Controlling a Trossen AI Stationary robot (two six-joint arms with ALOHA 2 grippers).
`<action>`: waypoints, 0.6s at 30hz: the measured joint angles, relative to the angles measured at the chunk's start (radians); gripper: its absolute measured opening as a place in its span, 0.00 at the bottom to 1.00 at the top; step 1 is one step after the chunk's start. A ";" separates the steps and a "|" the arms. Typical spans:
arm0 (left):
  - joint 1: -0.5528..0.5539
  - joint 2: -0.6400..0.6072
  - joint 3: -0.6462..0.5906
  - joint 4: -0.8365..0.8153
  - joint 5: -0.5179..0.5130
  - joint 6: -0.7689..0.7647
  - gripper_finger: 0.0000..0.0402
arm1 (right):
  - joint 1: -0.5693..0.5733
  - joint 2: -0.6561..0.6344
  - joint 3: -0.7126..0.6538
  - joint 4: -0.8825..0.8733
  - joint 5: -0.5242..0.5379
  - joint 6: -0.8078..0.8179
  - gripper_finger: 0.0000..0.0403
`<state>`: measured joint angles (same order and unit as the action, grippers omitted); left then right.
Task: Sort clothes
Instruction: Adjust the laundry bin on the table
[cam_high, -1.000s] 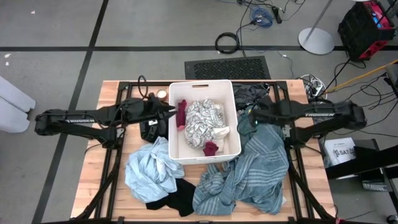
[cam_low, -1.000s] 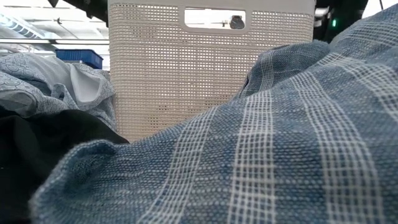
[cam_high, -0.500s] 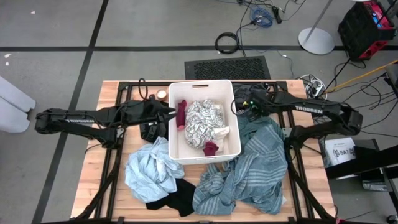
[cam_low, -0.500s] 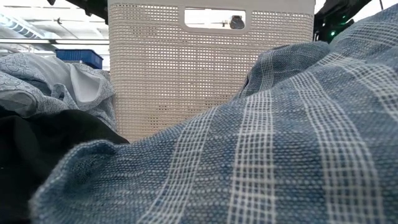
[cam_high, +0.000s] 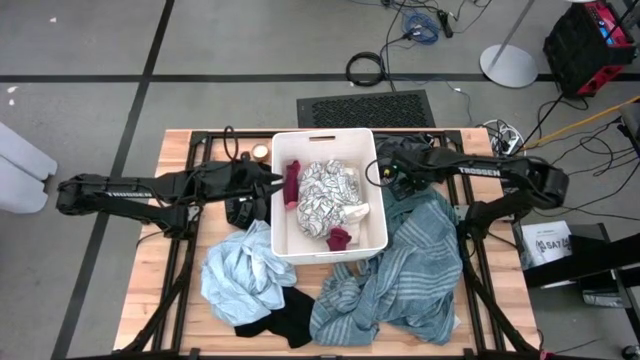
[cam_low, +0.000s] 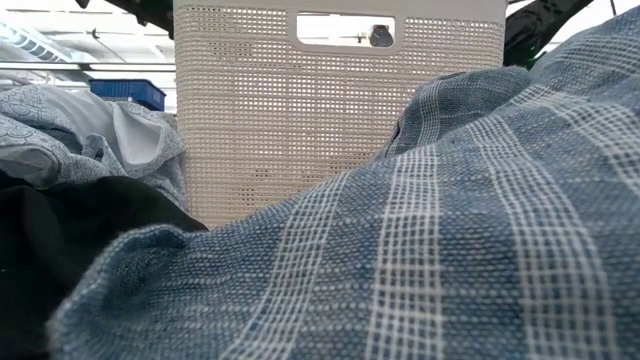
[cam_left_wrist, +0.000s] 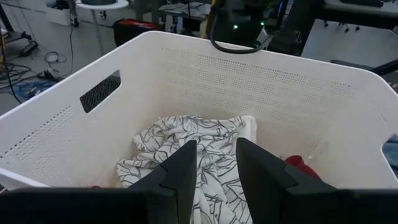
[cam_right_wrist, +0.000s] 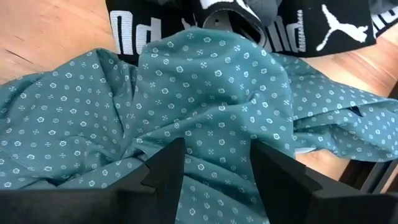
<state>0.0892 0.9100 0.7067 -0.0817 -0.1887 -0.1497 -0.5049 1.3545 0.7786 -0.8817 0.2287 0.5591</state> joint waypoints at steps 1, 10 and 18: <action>-0.001 0.000 0.000 -0.003 0.001 0.000 0.30 | 0.000 0.004 0.000 0.001 0.000 -0.001 0.42; -0.029 0.000 0.000 -0.087 0.166 -0.077 0.30 | 0.002 -0.015 0.000 -0.029 -0.014 -0.028 0.42; -0.073 -0.007 0.004 -0.199 0.554 -0.243 0.30 | 0.004 -0.092 0.000 -0.046 -0.110 -0.078 0.42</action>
<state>0.0162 0.9027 0.7109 -0.2811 0.3648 -0.3929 -0.5011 1.2626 0.7788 -0.9279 0.1186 0.4813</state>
